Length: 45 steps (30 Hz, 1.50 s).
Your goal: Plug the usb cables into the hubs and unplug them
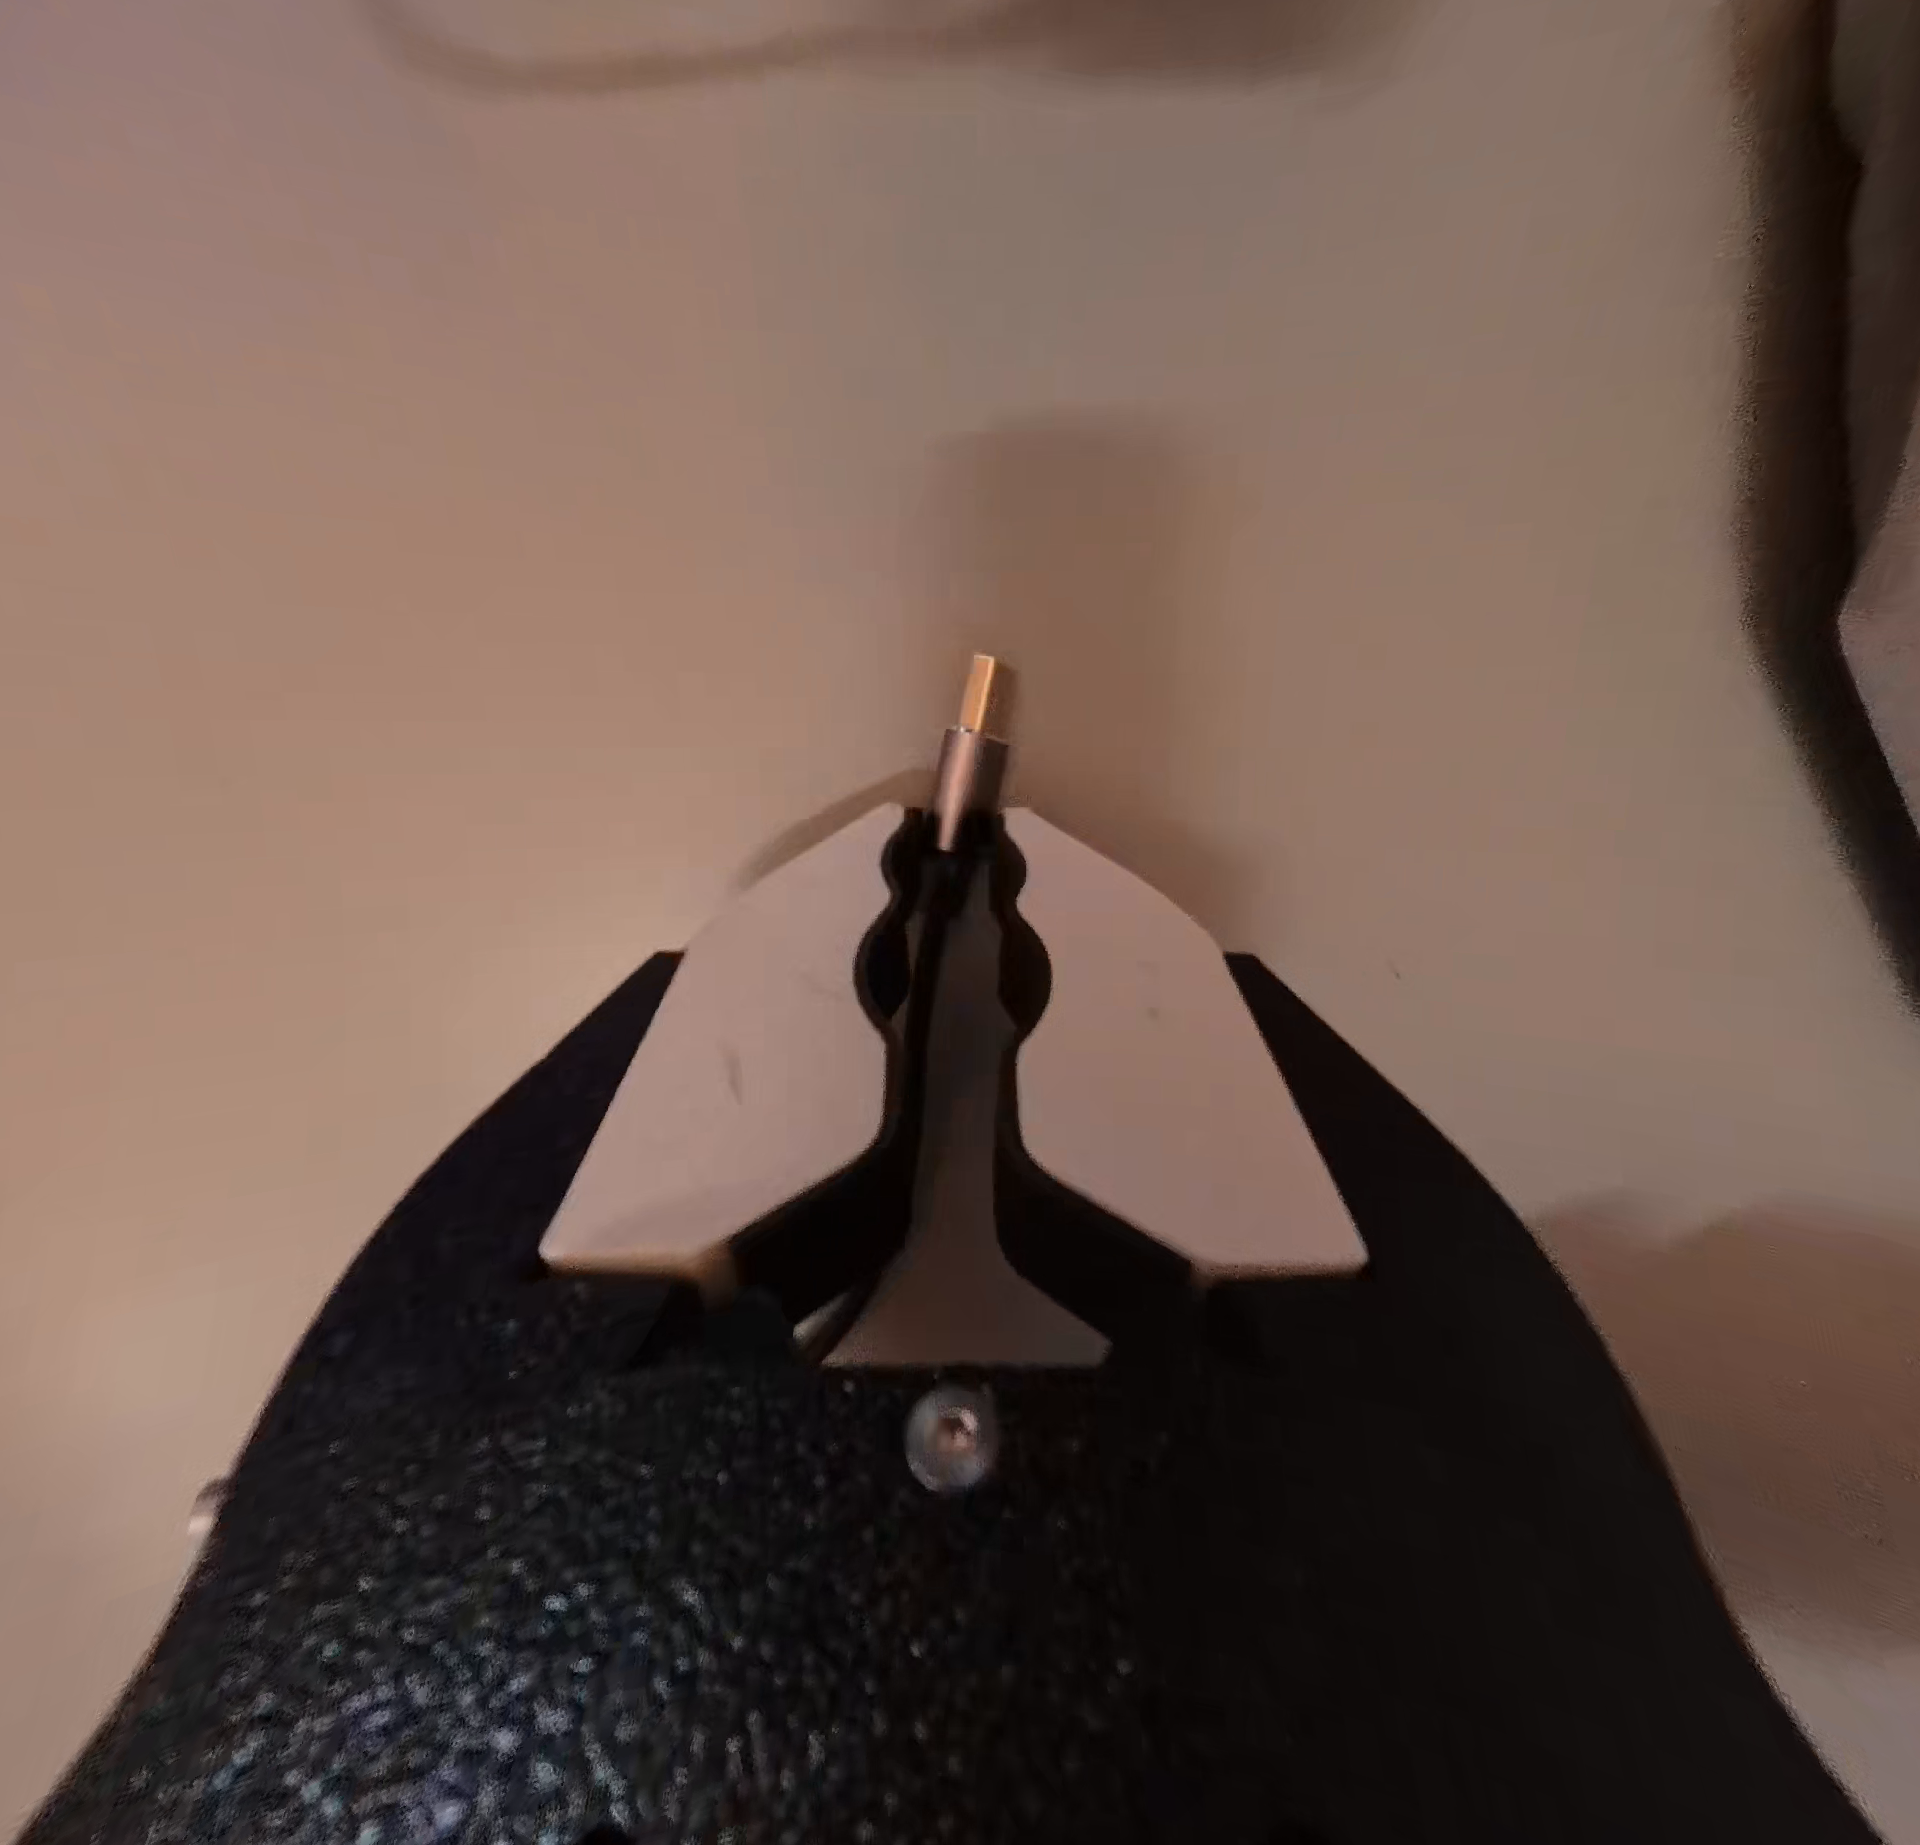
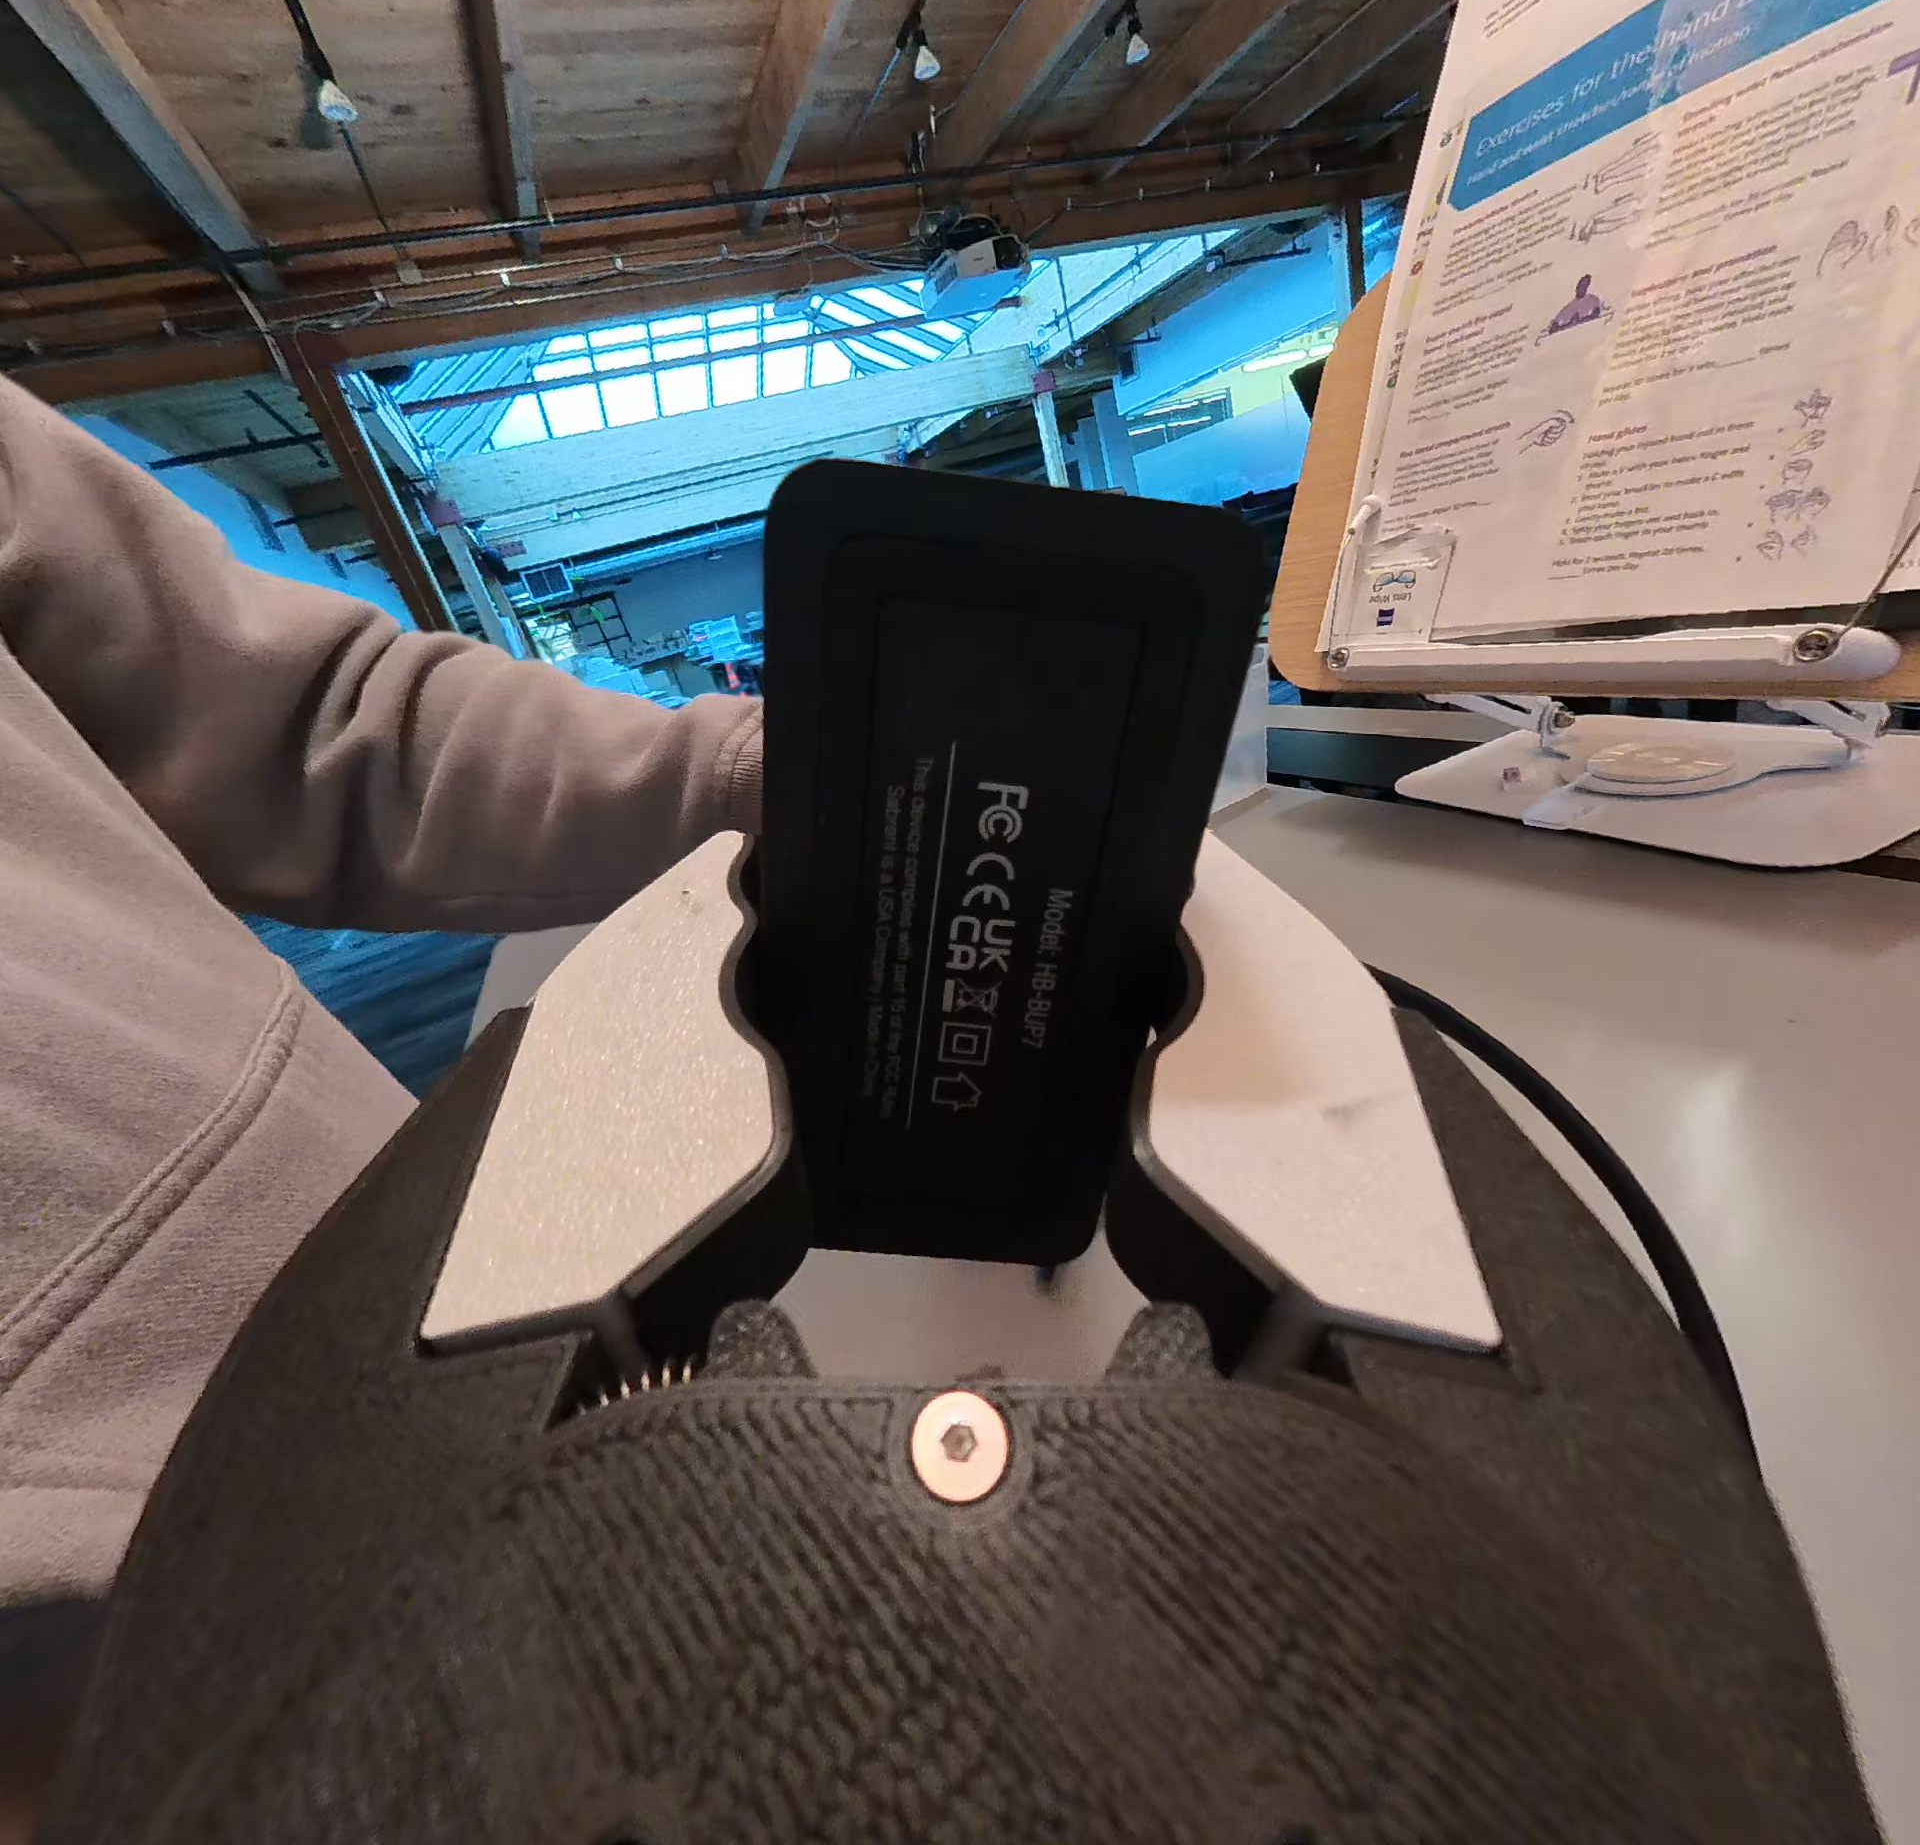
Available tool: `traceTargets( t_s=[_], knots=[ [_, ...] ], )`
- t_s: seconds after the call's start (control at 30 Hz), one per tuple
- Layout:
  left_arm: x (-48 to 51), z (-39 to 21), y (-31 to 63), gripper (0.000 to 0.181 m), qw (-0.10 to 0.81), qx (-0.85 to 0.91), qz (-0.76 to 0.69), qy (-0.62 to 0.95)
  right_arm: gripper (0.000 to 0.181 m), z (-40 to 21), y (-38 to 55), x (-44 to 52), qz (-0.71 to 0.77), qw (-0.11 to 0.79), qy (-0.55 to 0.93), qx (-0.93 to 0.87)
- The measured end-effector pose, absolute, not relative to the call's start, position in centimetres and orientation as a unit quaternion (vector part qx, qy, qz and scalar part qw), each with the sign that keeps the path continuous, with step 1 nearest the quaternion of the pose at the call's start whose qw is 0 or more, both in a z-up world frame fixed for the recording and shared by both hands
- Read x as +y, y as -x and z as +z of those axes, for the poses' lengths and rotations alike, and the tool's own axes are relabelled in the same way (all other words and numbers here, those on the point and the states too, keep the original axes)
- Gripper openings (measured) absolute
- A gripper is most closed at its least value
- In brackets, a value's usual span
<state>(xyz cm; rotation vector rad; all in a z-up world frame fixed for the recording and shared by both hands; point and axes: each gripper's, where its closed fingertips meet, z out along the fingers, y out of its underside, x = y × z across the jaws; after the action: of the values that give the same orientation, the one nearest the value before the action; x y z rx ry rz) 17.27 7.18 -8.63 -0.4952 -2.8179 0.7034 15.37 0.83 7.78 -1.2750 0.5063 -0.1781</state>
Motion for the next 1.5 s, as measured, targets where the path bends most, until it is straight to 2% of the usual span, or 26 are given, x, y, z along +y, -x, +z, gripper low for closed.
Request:
traceTargets(
  t_s=[0.03, 0.13, 0.23, 0.3, 0.33, 0.4, 0.53, 0.7, 0.8, 0.87, 0.97, 1.1, 1.2, 1.37, 1.5],
  knots=[
    [7.1, -8.6, -17.5, 0.010, 0.089, -0.952, 0.238, 0.170, 0.072, 7.8, -15.3, 0.8, -0.083, 0.770, 0.588, 0.234],
    [6.8, -8.1, -20.1, 0.008, -0.005, -0.954, 0.250, 0.165, 0.073, 7.7, -15.3, 0.5, -0.088, 0.768, 0.588, 0.236],
    [6.5, -5.4, -25.9, 0.008, -0.228, -0.927, 0.278, 0.103, 0.072, 7.6, -15.4, 0.2, -0.092, 0.769, 0.585, 0.240],
    [7.6, -3.0, -28.9, 0.007, -0.404, -0.876, 0.251, 0.082, 0.073, 7.5, -15.5, 0.2, -0.092, 0.769, 0.584, 0.241],
    [8.2, -2.5, -29.3, 0.007, -0.461, -0.854, 0.225, 0.089, 0.072, 7.4, -15.6, 0.2, -0.092, 0.768, 0.585, 0.243],
    [8.5, -3.7, -28.7, 0.008, -0.498, -0.840, 0.185, 0.111, 0.072, 7.4, -15.7, 0.3, -0.090, 0.769, 0.585, 0.243],
    [8.4, -7.4, -26.4, 0.008, -0.454, -0.865, 0.168, 0.132, 0.072, 7.5, -15.7, 0.6, -0.086, 0.769, 0.587, 0.239],
    [8.0, -8.2, -25.6, 0.010, -0.368, -0.902, 0.191, 0.124, 0.072, 7.3, -15.6, 0.8, -0.082, 0.767, 0.592, 0.235],
    [8.2, -8.3, -25.5, 0.012, -0.278, -0.932, 0.201, 0.117, 0.072, 7.3, -15.7, 0.9, -0.080, 0.767, 0.592, 0.233],
    [8.3, -8.4, -24.8, 0.014, -0.187, -0.953, 0.210, 0.108, 0.072, 7.3, -15.6, 0.9, -0.080, 0.767, 0.593, 0.232],
    [8.9, -8.5, -23.5, 0.029, -0.048, -0.972, 0.210, 0.093, 0.072, 7.3, -15.4, 0.8, -0.080, 0.767, 0.592, 0.232],
    [8.8, -7.2, -23.6, 0.034, 0.023, -0.966, 0.230, 0.114, 0.072, 7.3, -15.2, 0.6, -0.082, 0.769, 0.589, 0.233],
    [8.6, -6.0, -23.4, 0.032, 0.095, -0.960, 0.228, 0.131, 0.072, 7.3, -15.1, 0.4, -0.083, 0.771, 0.587, 0.234],
    [9.5, -7.1, -24.8, 0.020, 0.133, -0.956, 0.143, 0.220, 0.072, 7.4, -14.9, 0.6, -0.087, 0.769, 0.589, 0.233],
    [9.4, -8.2, -24.9, 0.022, 0.146, -0.948, 0.101, 0.265, 0.072, 7.5, -14.8, 0.5, -0.087, 0.769, 0.587, 0.238]
  ],
)
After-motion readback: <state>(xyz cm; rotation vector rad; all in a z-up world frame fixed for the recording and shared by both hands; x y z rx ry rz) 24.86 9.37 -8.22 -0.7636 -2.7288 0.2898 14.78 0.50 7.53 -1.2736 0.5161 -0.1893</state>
